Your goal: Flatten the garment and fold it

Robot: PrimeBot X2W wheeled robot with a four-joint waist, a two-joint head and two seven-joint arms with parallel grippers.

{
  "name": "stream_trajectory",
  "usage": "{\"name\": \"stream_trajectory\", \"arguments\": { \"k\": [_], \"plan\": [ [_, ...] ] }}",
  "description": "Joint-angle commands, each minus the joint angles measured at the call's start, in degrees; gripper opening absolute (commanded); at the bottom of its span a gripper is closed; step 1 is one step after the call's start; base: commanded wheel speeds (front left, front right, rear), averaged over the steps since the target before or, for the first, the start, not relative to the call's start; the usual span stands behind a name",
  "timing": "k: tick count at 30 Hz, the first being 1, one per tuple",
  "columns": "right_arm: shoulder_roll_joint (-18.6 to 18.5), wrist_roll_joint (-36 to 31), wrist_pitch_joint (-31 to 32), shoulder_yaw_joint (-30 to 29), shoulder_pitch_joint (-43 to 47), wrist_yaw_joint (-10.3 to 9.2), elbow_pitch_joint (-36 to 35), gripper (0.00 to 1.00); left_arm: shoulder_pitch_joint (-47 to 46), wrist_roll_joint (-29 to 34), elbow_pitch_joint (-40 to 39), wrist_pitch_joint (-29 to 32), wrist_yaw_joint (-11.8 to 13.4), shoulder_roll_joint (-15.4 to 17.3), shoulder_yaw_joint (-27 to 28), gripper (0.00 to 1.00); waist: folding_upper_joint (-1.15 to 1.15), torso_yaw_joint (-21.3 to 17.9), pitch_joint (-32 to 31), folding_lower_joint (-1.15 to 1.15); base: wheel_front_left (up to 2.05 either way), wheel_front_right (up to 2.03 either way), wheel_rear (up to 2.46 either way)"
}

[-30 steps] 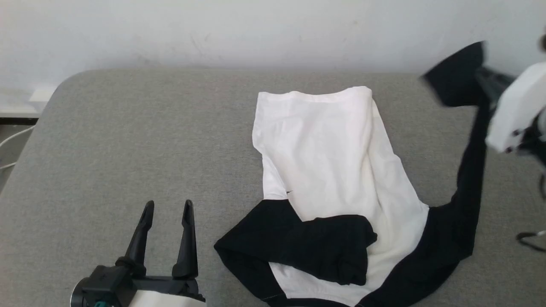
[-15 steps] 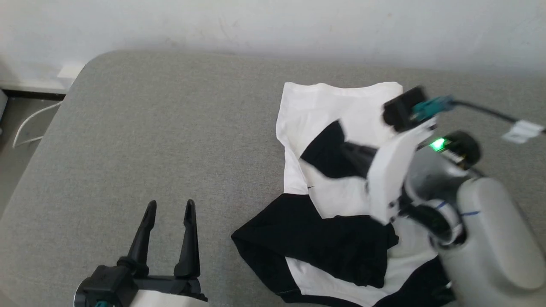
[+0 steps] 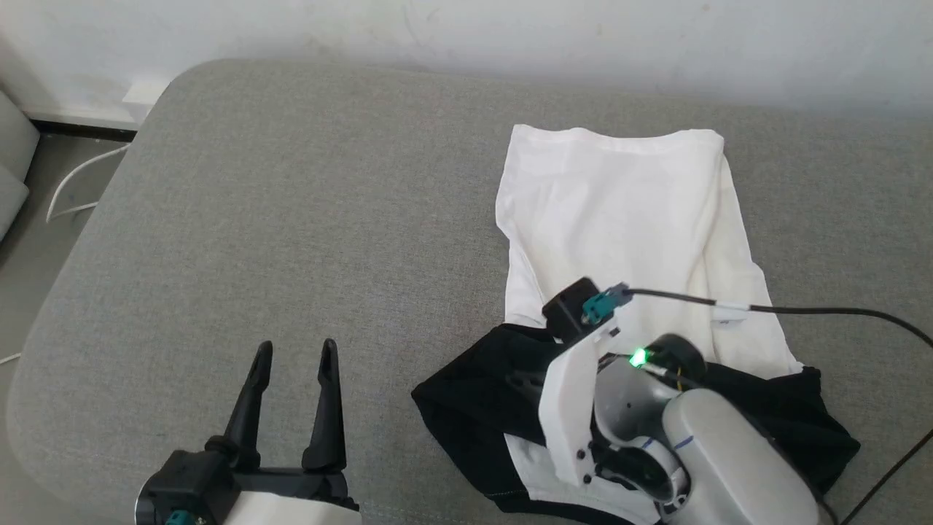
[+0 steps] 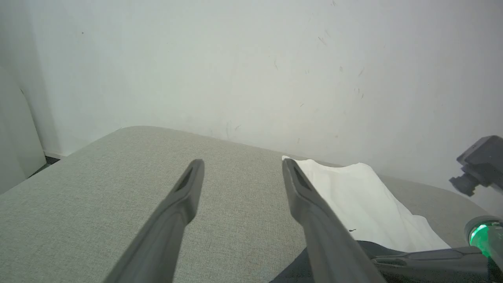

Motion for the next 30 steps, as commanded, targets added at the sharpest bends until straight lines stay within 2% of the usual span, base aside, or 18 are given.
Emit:
{"name": "stream_trajectory", "arguments": {
  "k": [1, 11, 16, 17, 19, 20, 21, 26, 30],
  "plan": [
    [0.6, -0.5, -0.7, 0.7, 0.6, -0.04, 1.7, 0.00, -0.7, -0.6, 0.4, -0.5, 0.2, -0.2, -0.2, 1.00, 0.00, 0.2, 0.2, 0.00, 0.00, 0.00, 0.00],
    [1.5, -4.8, -1.7, 1.5, -0.9, -0.04, 13.8, 0.00, -1.7, -0.7, 1.7, -1.0, 0.1, -0.4, -1.1, 1.00, 0.00, 1.0, 0.6, 0.00, 0.00, 0.00, 0.00],
    [1.9, -5.1, -3.4, 0.5, -2.2, -0.04, 18.2, 0.05, -2.1, -0.8, 2.3, -1.1, 0.1, -0.4, -1.6, 1.00, 0.00, 1.6, 1.0, 0.00, 0.00, 0.00, 0.00],
    [2.0, -5.1, -3.8, 0.4, -2.5, -0.04, 18.9, 0.09, -2.2, -0.7, 2.4, -1.1, 0.1, -0.4, -1.7, 1.00, 0.00, 1.7, 1.0, 0.00, 0.00, 0.00, 0.00],
    [2.0, -5.0, -4.6, 0.2, -2.9, -0.04, 20.2, 0.35, -2.4, -0.8, 2.6, -1.1, 0.1, -0.4, -1.8, 1.00, 0.00, 1.7, 1.0, 0.00, 0.00, 0.00, 0.00],
    [2.1, -4.9, -4.9, 0.2, -3.1, -0.04, 20.8, 0.87, -2.4, -0.8, 2.7, -1.1, 0.1, -0.4, -1.9, 1.00, 0.00, 1.8, 0.9, 0.00, 0.00, 0.00, 0.00],
    [2.1, -4.5, -5.3, 0.2, -3.3, -0.04, 21.3, 1.00, -2.5, -0.8, 2.8, -1.1, 0.2, -0.3, -1.9, 1.00, 0.00, 1.7, 0.8, 0.00, 0.00, 0.00, 0.00],
    [2.1, -0.1, -6.6, 2.2, -4.5, -0.04, 19.5, 1.00, -2.1, -0.8, 2.9, -0.9, 0.5, 0.2, -1.6, 1.00, 0.00, 1.1, -0.1, 0.00, 0.00, 0.00, 0.00],
    [2.1, 3.0, -5.6, 2.2, -4.9, -0.04, 14.8, 1.00, -1.2, -0.7, 2.3, -0.3, 1.0, 0.8, -1.2, 1.00, 0.00, -0.5, -1.2, 0.00, 0.00, 0.00, 0.00]
  ]
}}
